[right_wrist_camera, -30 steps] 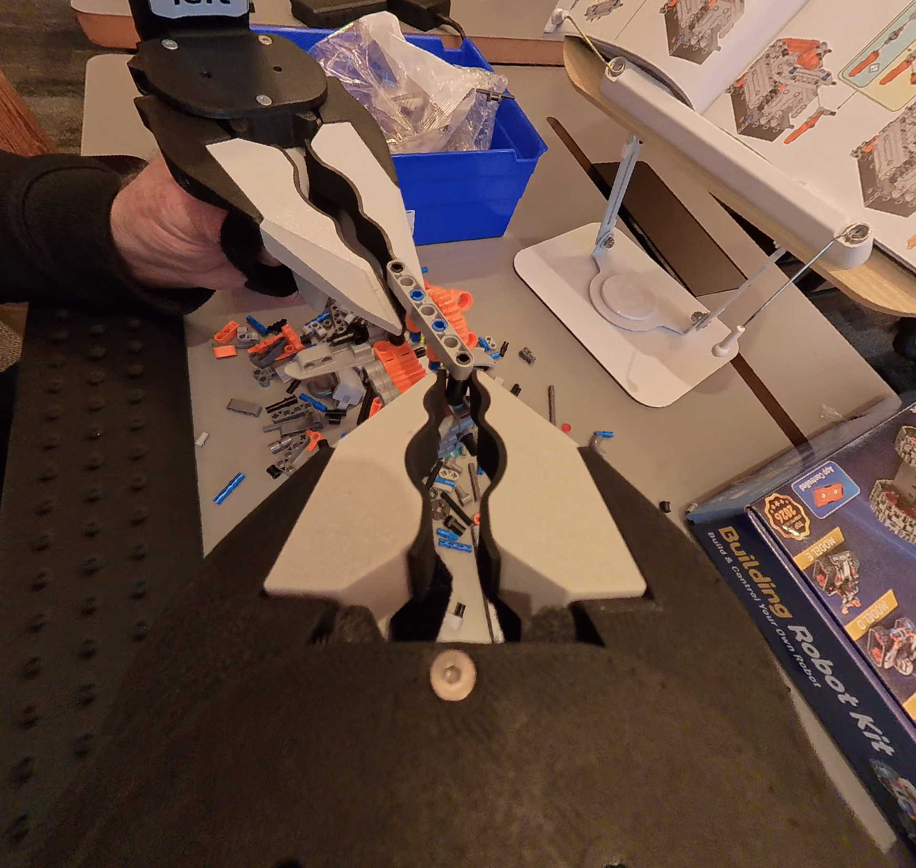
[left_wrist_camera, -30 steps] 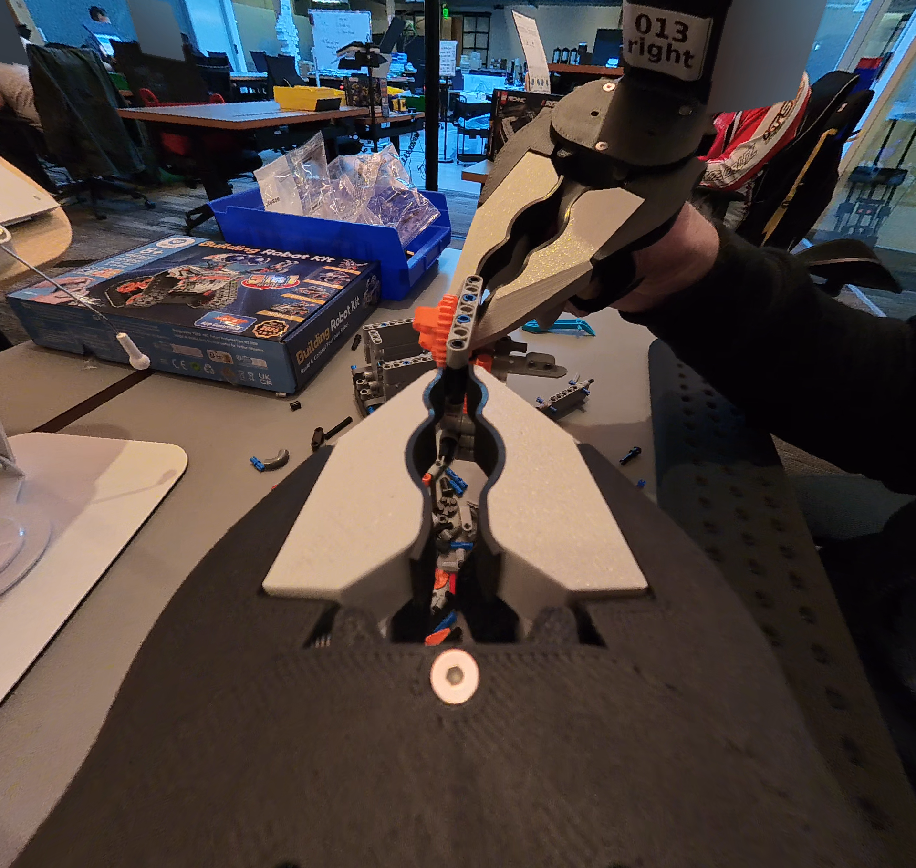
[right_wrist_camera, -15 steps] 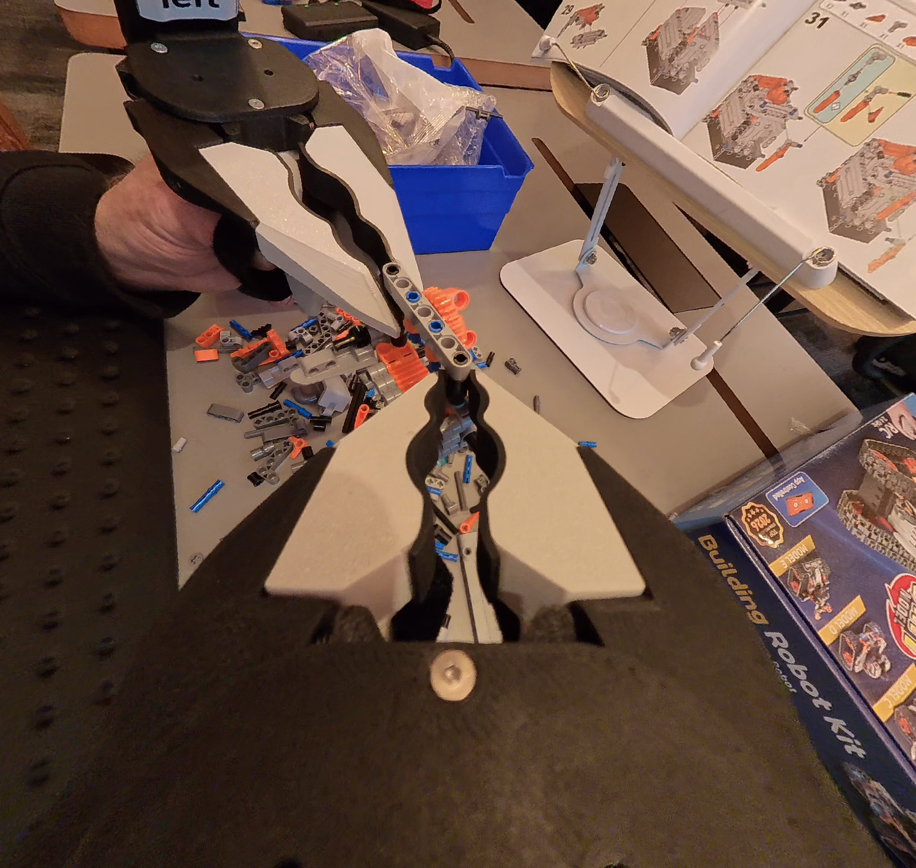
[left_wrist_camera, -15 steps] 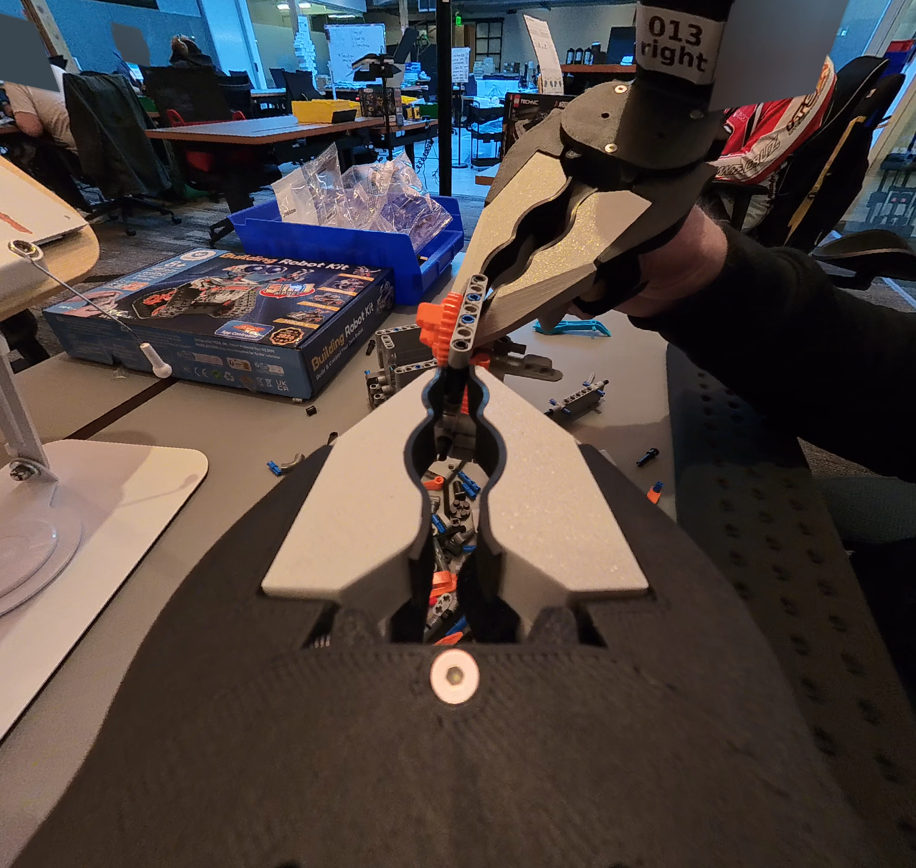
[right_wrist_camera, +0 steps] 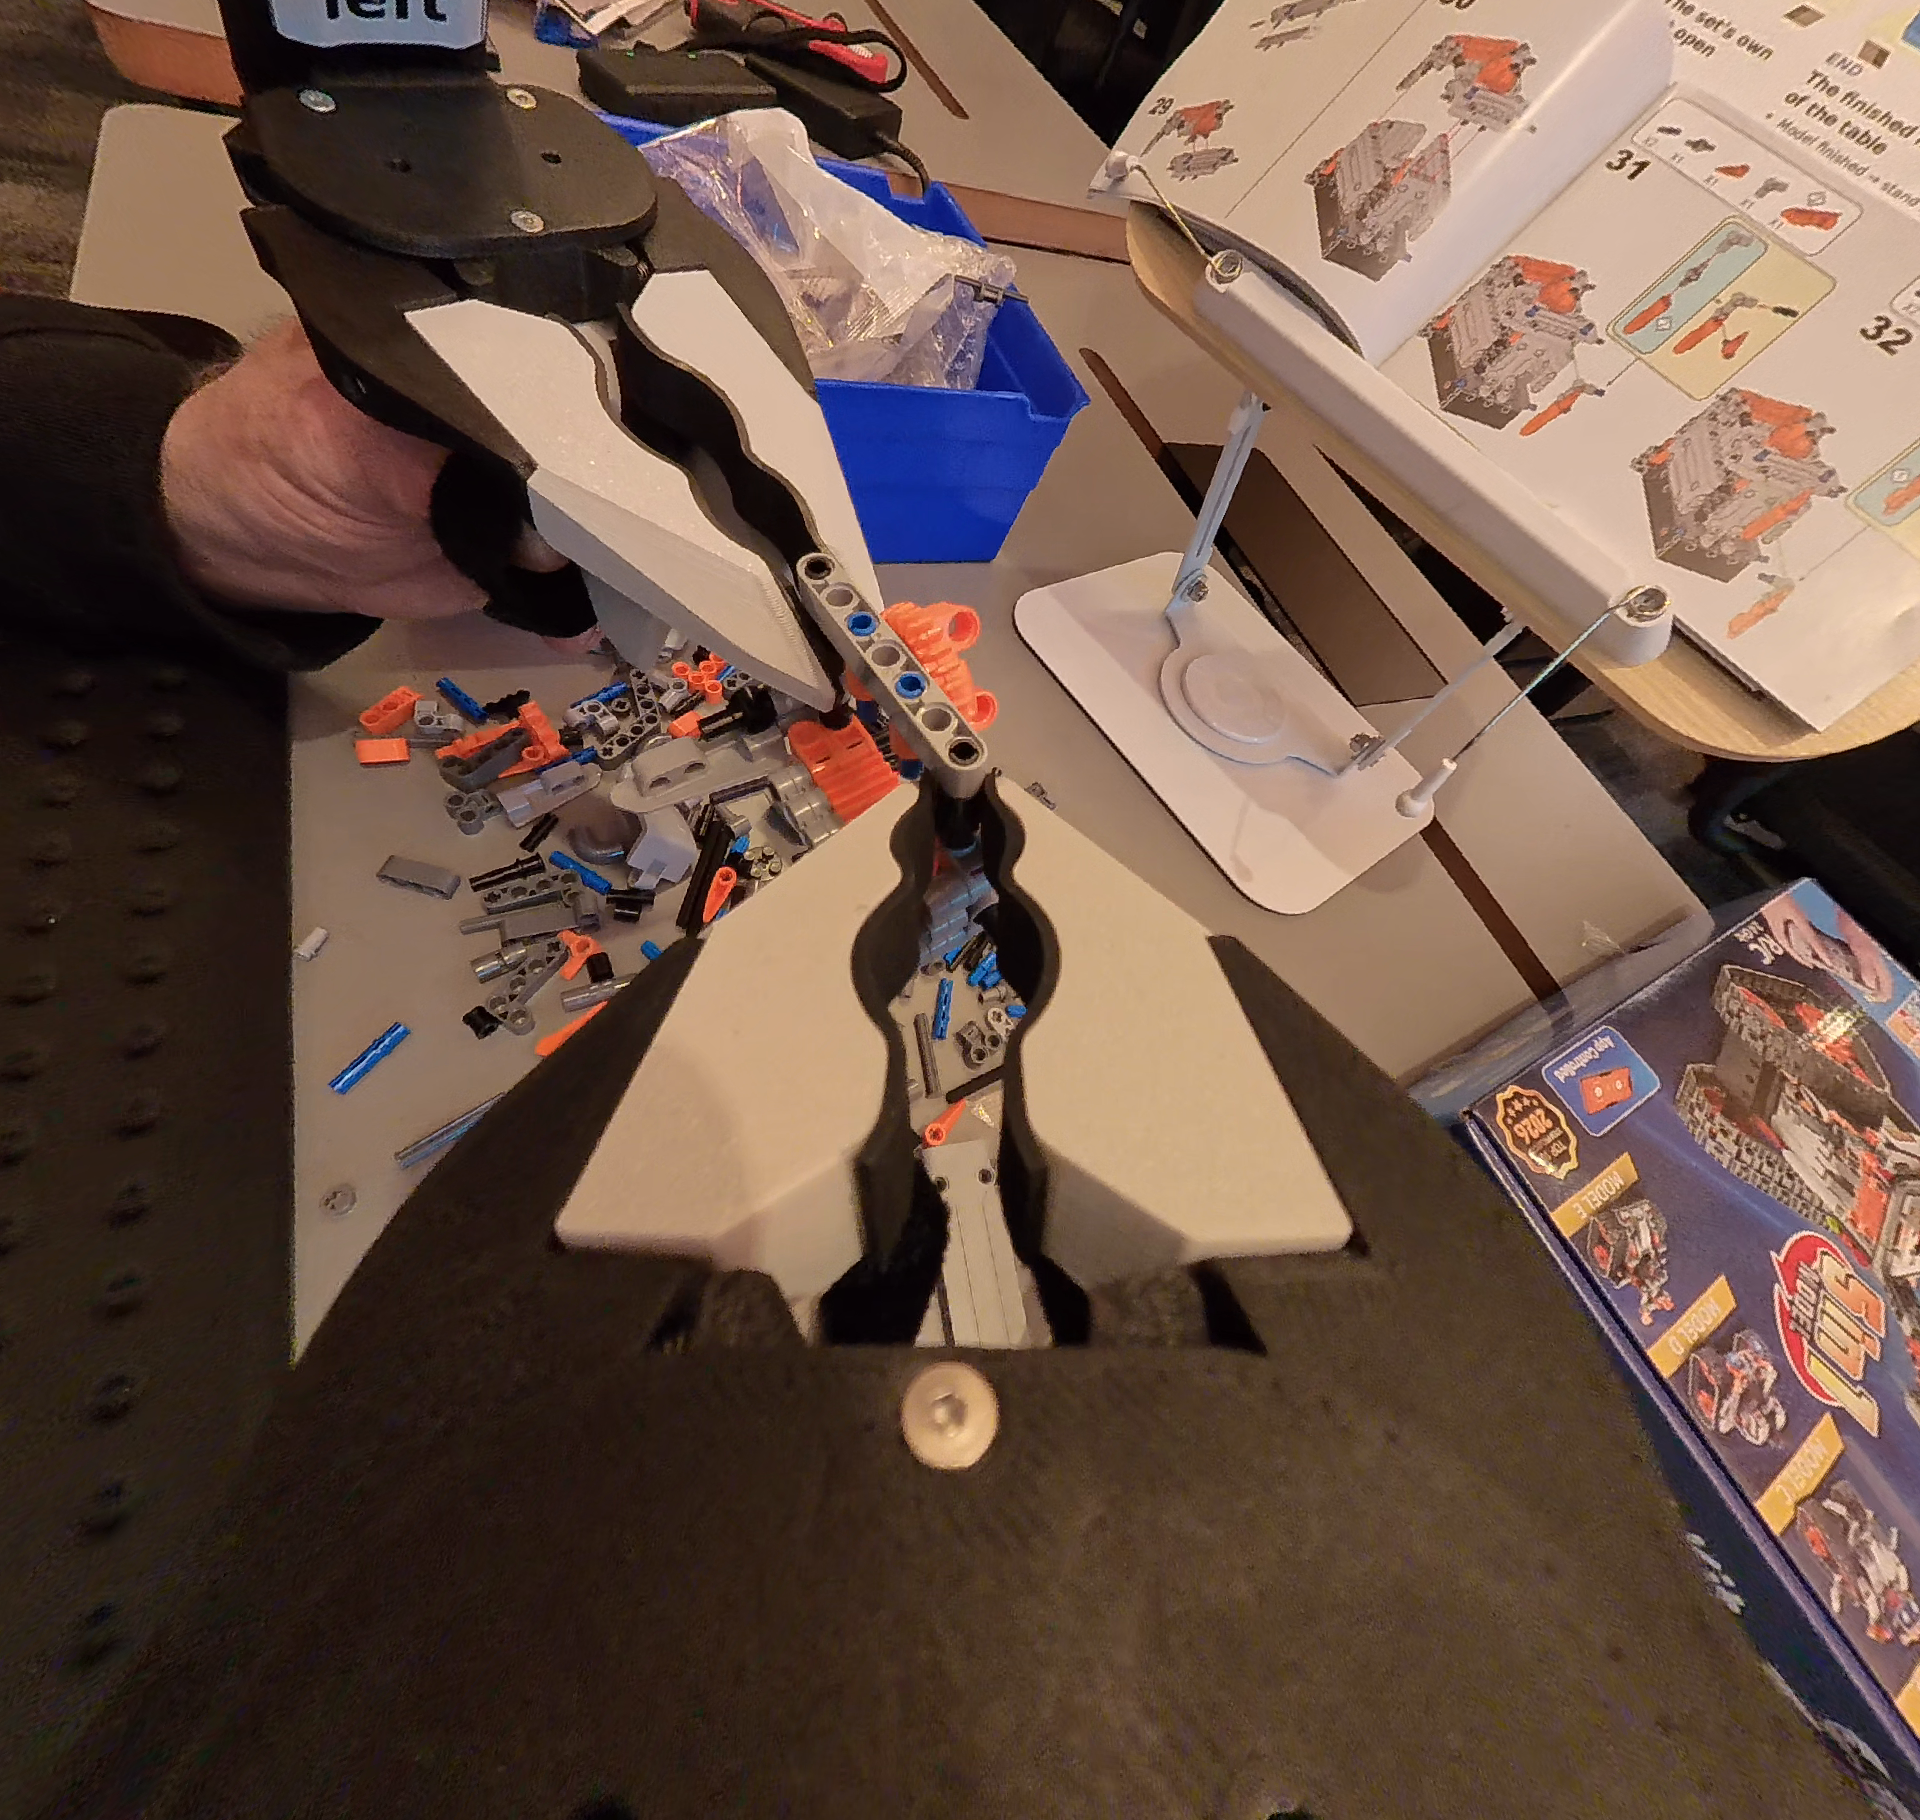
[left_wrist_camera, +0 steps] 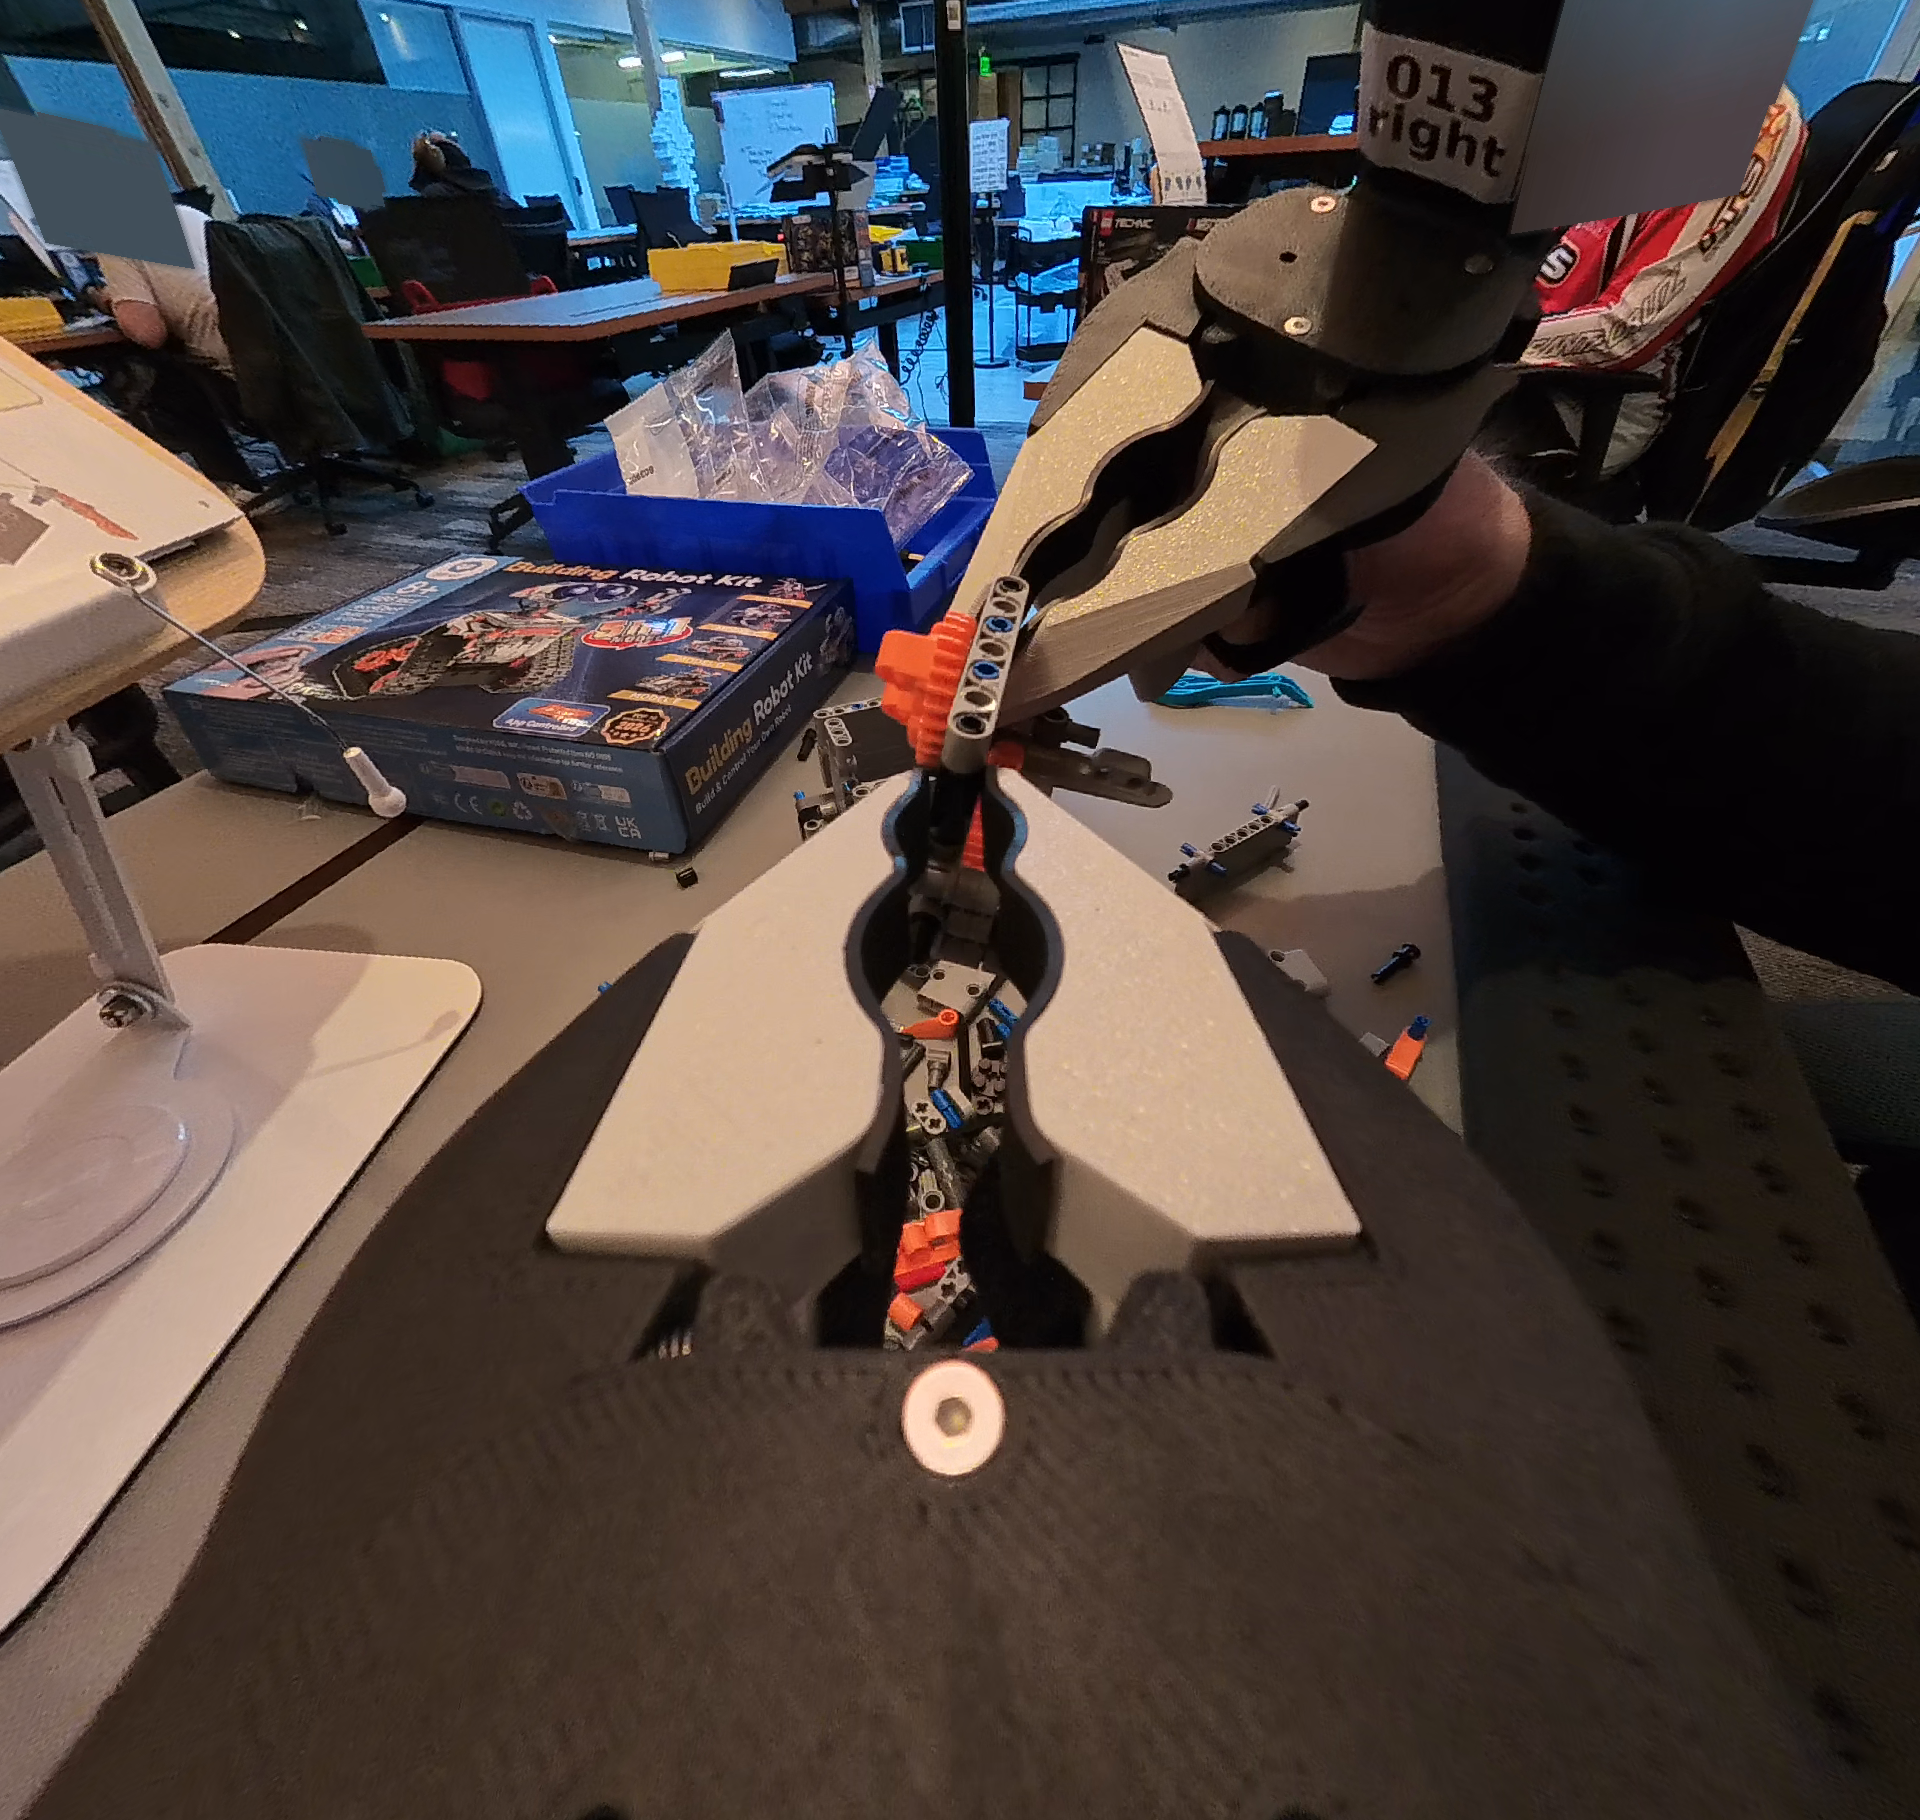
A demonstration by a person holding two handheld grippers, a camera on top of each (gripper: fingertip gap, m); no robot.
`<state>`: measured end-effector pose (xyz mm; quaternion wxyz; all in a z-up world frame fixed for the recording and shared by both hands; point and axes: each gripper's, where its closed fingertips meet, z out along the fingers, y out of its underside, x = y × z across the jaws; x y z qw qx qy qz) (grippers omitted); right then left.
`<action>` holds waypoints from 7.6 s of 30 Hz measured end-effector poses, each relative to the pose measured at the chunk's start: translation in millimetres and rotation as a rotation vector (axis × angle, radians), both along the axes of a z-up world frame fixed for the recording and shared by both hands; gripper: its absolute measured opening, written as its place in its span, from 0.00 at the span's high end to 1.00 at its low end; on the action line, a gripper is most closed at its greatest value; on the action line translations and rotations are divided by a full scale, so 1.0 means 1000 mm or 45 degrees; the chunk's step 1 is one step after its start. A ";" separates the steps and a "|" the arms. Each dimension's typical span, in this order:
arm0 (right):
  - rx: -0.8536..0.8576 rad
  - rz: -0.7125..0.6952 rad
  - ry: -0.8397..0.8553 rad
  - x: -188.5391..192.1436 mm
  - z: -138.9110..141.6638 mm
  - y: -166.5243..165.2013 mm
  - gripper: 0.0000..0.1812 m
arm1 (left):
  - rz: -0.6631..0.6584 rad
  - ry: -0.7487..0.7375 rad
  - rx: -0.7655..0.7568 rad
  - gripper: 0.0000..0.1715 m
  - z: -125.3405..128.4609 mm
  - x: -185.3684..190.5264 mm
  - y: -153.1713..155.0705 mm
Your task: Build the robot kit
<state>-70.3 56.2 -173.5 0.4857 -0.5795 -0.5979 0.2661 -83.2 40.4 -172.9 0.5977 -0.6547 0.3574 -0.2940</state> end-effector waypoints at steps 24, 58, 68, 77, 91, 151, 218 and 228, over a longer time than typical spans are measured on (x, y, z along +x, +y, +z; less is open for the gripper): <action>-0.173 0.046 0.058 -0.001 -0.003 -0.002 0.95 | -0.134 -0.257 -0.281 0.97 -0.002 -0.003 0.002; -0.172 0.102 0.074 0.002 -0.021 0.002 0.92 | 0.068 0.210 0.055 0.97 -0.019 0.006 0.007; -0.099 0.150 0.073 0.004 -0.021 -0.005 0.97 | 0.088 0.196 0.066 0.95 -0.016 0.002 0.008; -0.113 0.153 0.077 0.004 -0.024 -0.004 0.96 | 0.070 0.179 0.030 0.97 -0.019 0.002 0.008; -0.101 0.155 0.075 0.004 -0.026 -0.003 0.96 | 0.063 0.170 0.009 0.97 -0.020 0.002 0.008; -0.870 0.281 0.148 0.014 -0.036 -0.015 0.97 | -0.250 -0.179 -0.416 0.96 -0.029 0.013 -0.001; -0.580 0.424 0.148 0.008 -0.031 -0.045 0.97 | -0.318 0.223 -0.234 0.97 -0.046 0.031 -0.028; -0.564 0.426 0.085 0.010 -0.042 -0.048 0.97 | -0.305 0.348 -0.231 0.97 -0.057 0.032 -0.030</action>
